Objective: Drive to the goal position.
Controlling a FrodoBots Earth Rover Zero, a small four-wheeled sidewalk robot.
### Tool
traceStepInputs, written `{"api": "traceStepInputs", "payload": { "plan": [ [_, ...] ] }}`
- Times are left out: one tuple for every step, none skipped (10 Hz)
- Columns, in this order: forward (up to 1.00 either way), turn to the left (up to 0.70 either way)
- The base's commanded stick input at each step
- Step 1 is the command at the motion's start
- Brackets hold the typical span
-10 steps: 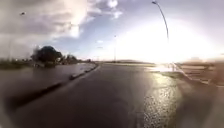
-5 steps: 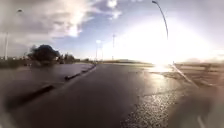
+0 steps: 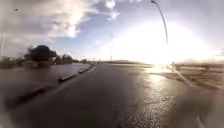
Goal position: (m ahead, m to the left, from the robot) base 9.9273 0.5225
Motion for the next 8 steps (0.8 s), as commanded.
{"api": "traceStepInputs", "payload": {
  "plan": [
    [0.7, 0.0],
    [0.7, 0.0],
    [0.7, 0.0],
    [0.7, 0.0],
    [0.7, 0.0],
    [0.7, 0.0],
    [0.7, 0.0],
    [0.7, -0.08]
  ]
}}
